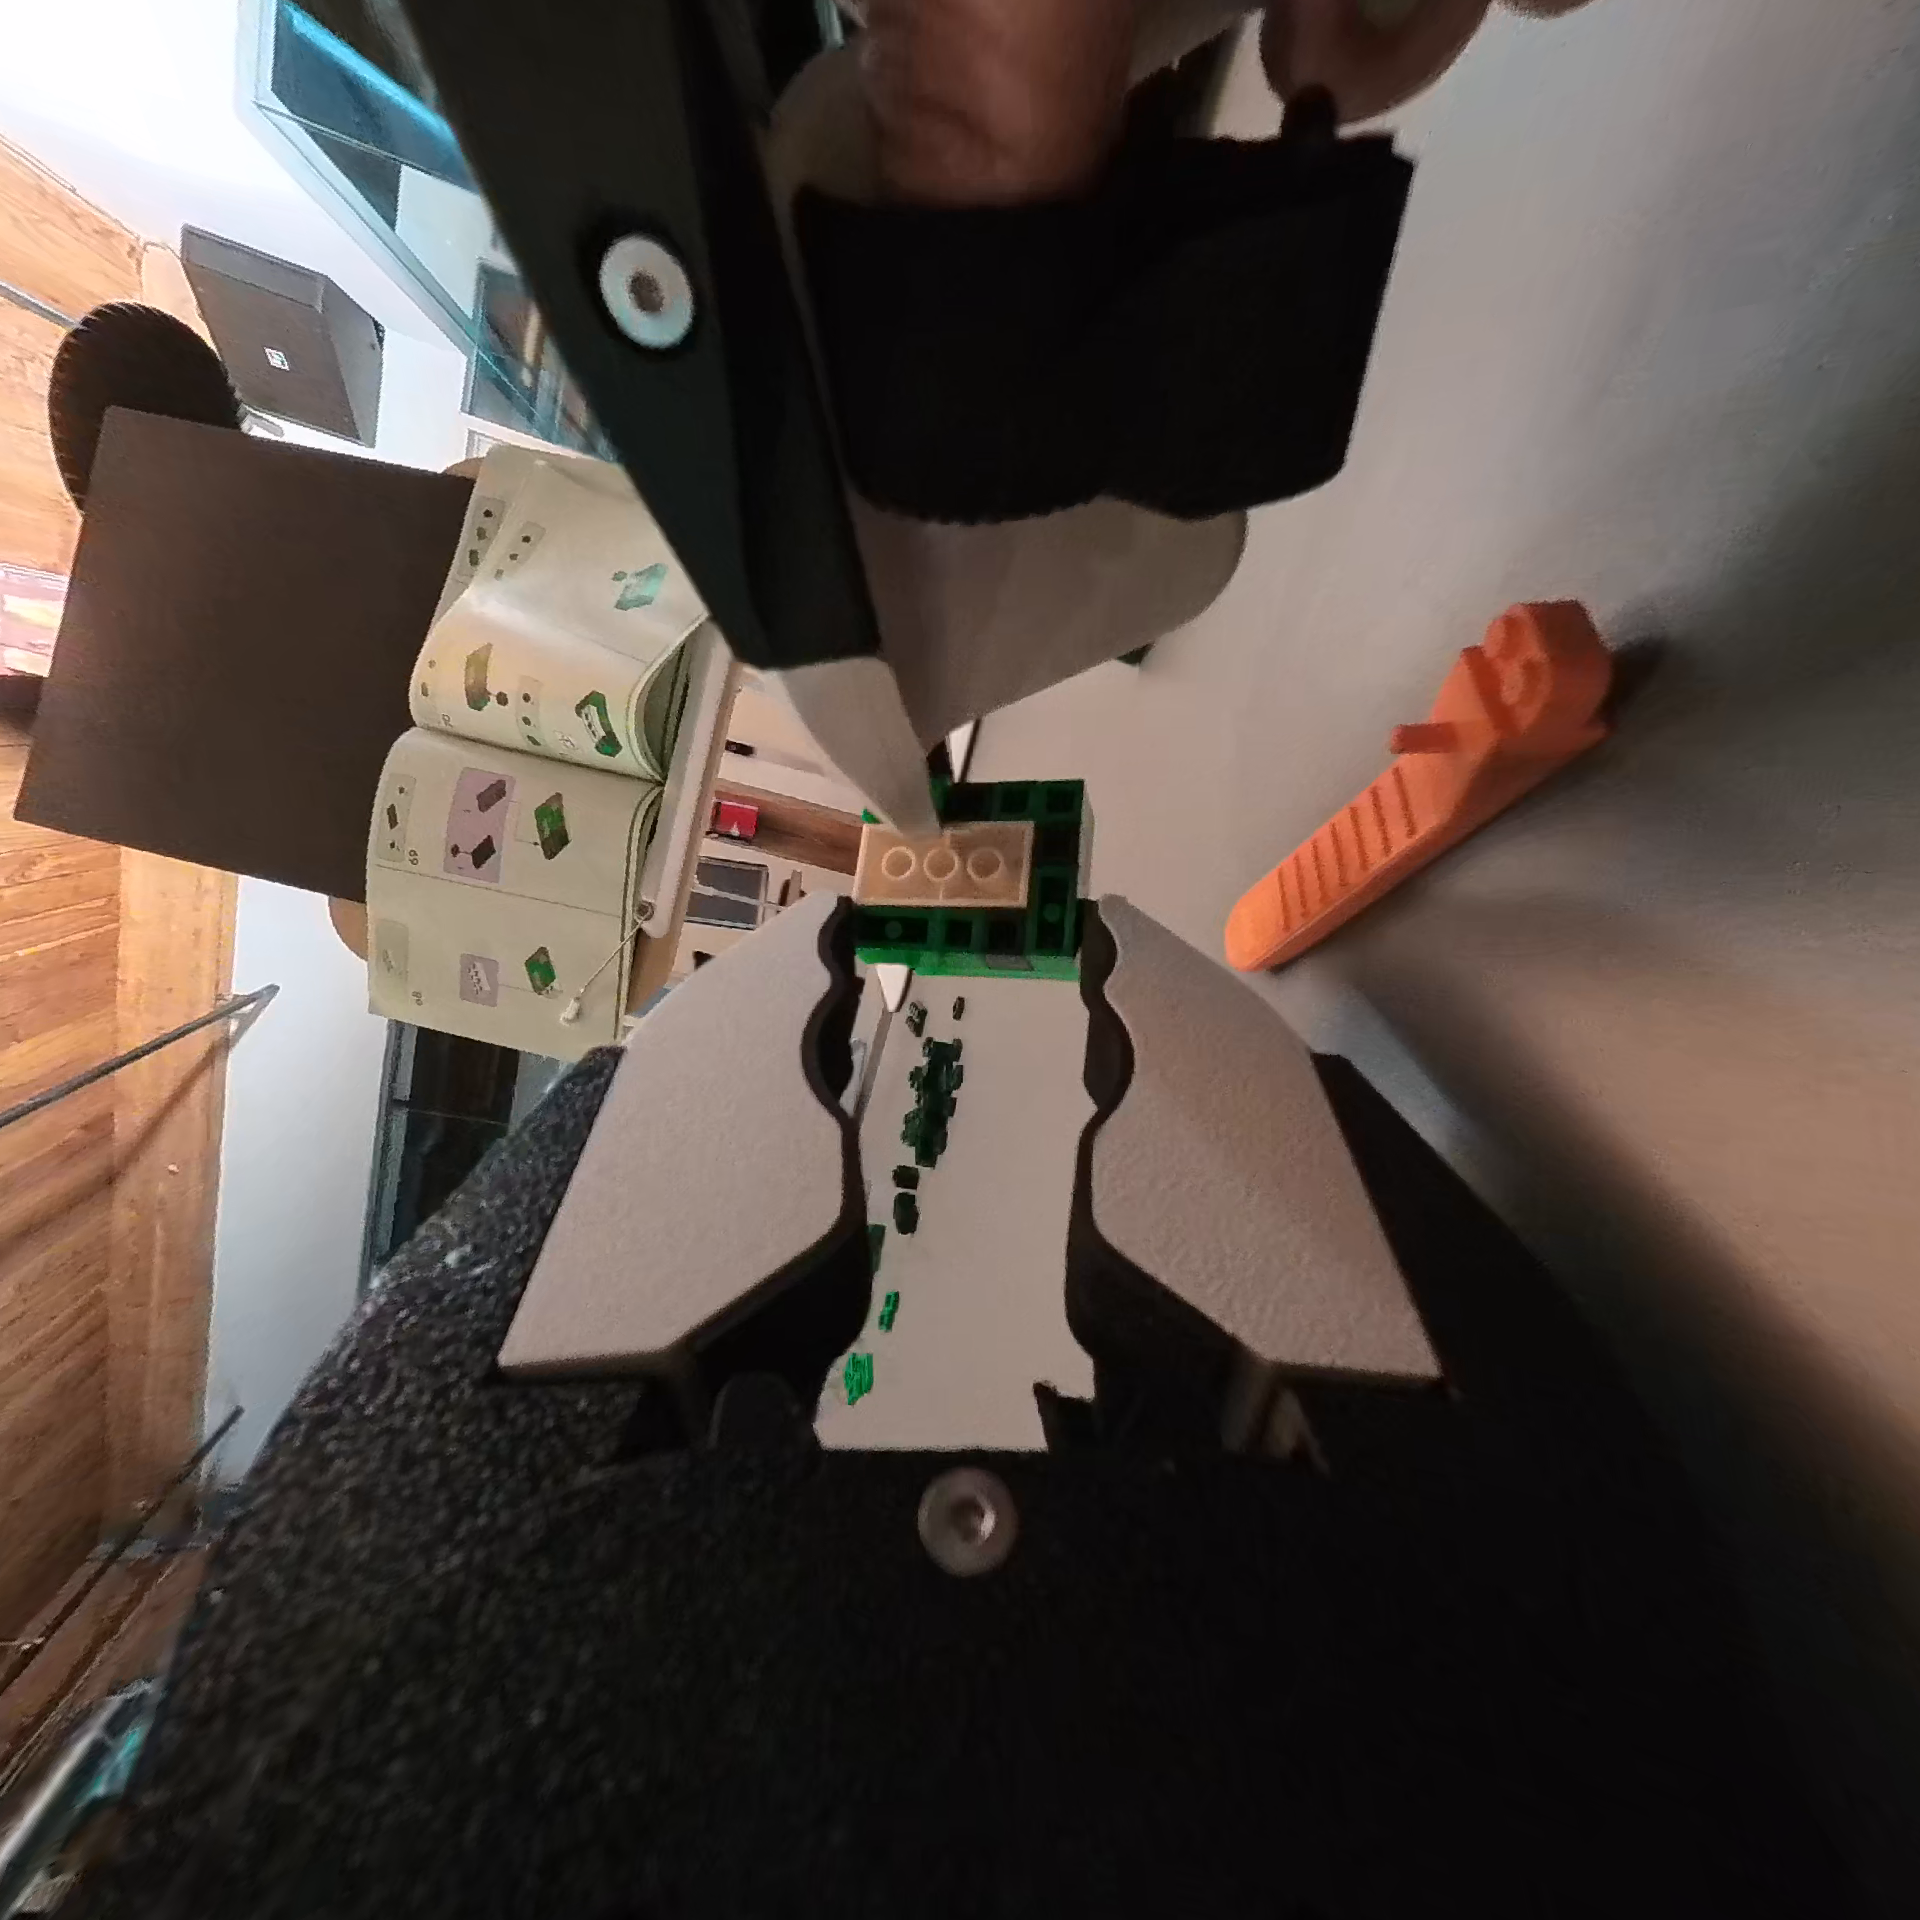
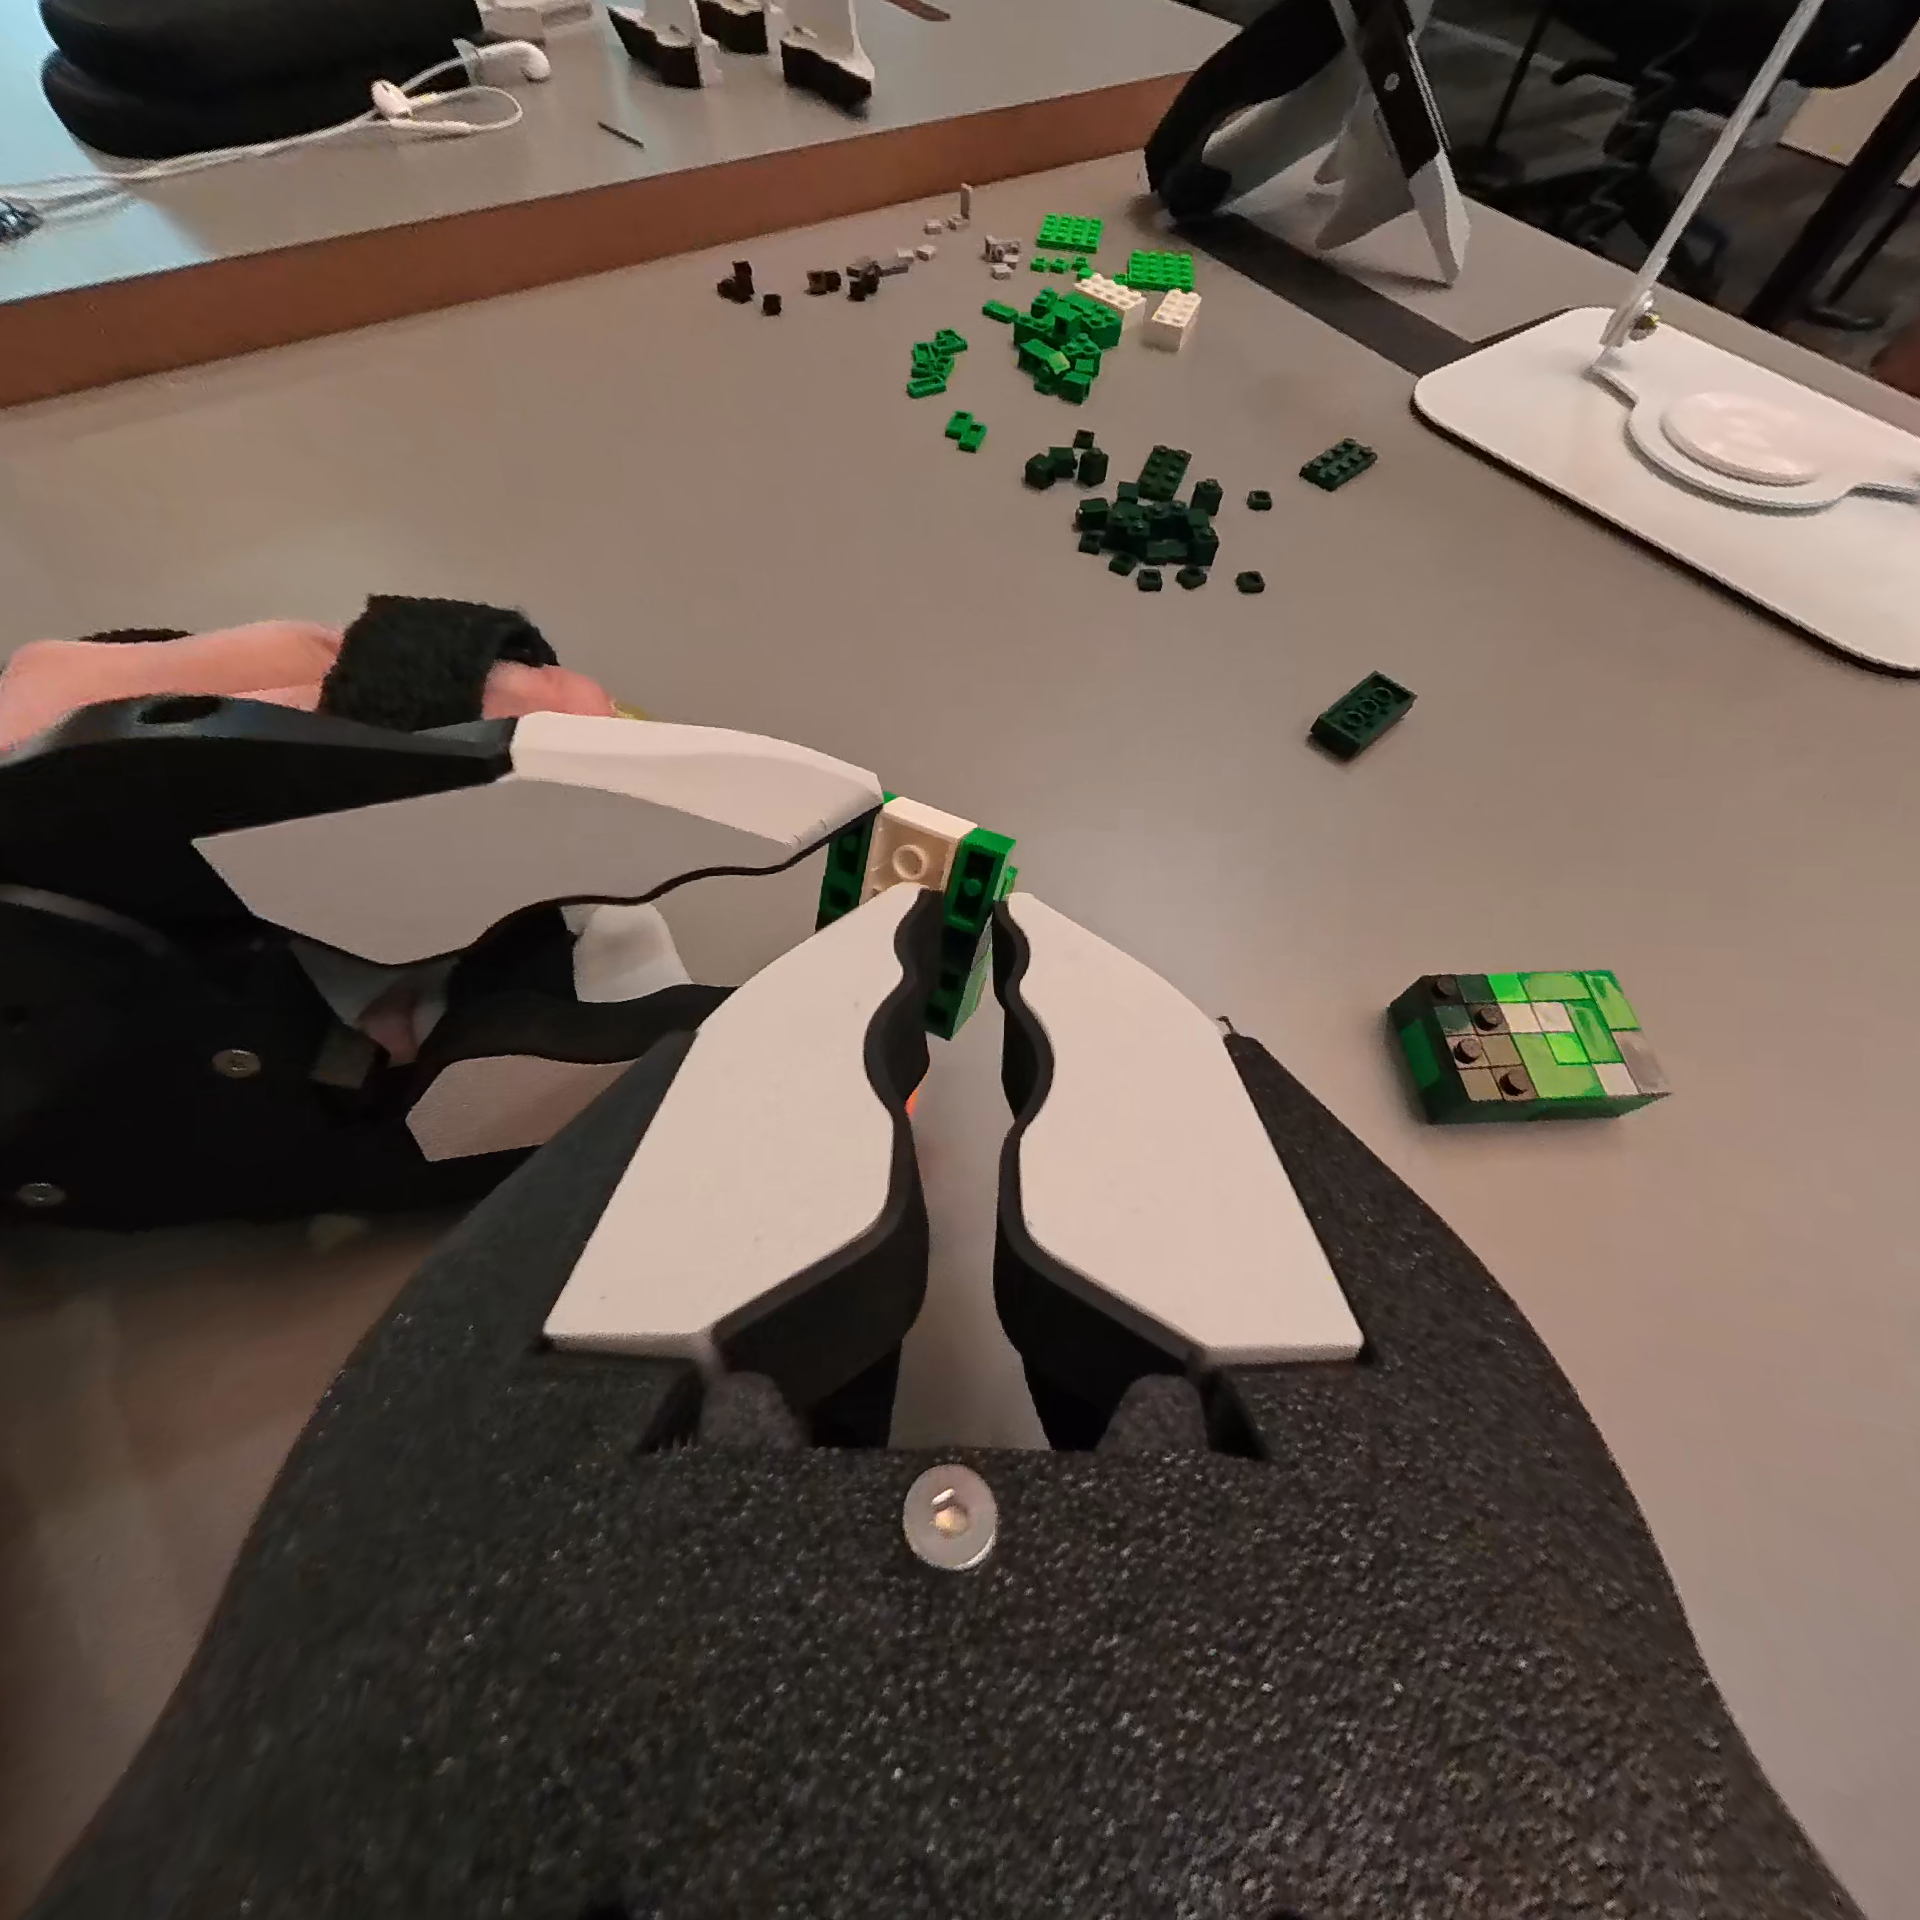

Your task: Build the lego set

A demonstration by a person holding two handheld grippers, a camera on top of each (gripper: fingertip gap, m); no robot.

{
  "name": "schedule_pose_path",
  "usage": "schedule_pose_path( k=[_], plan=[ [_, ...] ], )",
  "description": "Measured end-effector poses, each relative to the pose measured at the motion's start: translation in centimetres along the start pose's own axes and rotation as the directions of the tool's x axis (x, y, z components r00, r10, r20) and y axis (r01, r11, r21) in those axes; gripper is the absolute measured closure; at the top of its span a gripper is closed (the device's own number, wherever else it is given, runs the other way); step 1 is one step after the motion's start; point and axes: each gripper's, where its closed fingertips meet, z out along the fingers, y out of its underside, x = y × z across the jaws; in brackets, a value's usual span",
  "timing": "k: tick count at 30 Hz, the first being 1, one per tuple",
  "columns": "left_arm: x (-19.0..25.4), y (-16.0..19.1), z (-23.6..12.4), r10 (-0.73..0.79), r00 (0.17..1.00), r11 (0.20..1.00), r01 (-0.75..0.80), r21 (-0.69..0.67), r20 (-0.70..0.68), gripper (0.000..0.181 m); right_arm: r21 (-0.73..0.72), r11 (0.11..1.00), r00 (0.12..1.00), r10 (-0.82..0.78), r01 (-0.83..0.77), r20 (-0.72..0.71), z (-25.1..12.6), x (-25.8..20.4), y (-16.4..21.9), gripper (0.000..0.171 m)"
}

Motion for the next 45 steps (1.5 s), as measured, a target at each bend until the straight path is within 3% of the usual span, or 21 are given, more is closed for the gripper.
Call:
schedule_pose_path(
  k=[23, 33, 37, 41, 43, 45],
  plan=[
    [-0.2, 0.2, 0.1, -0.037, 0.999, 0.999, 0.037, -0.006, 0.001, 0.139, 0.024, 0.997, 0.997, -0.077, 0.077, -0.013, -0.3, -0.4, -0.4, 0.146],
    [-0.7, -0.3, -0.2, -0.052, 0.998, 0.998, 0.051, 0.033, 0.028, 0.139, 0.171, 0.980, 0.973, 0.060, -0.100, 0.222, -2.0, -0.3, -1.8, 0.132],
    [-0.8, -1.3, -0.6, -0.065, 0.997, 0.993, 0.062, 0.104, 0.028, 0.139, 0.183, 0.951, 0.887, 0.147, -0.248, 0.438, -3.1, -0.1, -2.2, 0.130],
    [-1.3, -2.5, -1.2, -0.085, 0.995, 0.981, 0.076, 0.178, 0.046, 0.139, 0.027, 0.918, 0.681, 0.274, -0.396, 0.679, -4.0, -1.1, -1.0, 0.130],
    [-1.5, -2.9, -1.5, -0.089, 0.995, 0.976, 0.077, 0.205, 0.052, 0.139, -0.005, 0.897, 0.614, 0.306, -0.442, 0.728, -4.3, -1.3, -0.9, 0.132],
    [-1.4, -3.2, -1.7, -0.091, 0.995, 0.972, 0.079, 0.222, 0.046, 0.139, -0.010, 0.893, 0.600, 0.311, -0.450, 0.737, -4.2, -1.4, -0.9, 0.135]
  ],
)
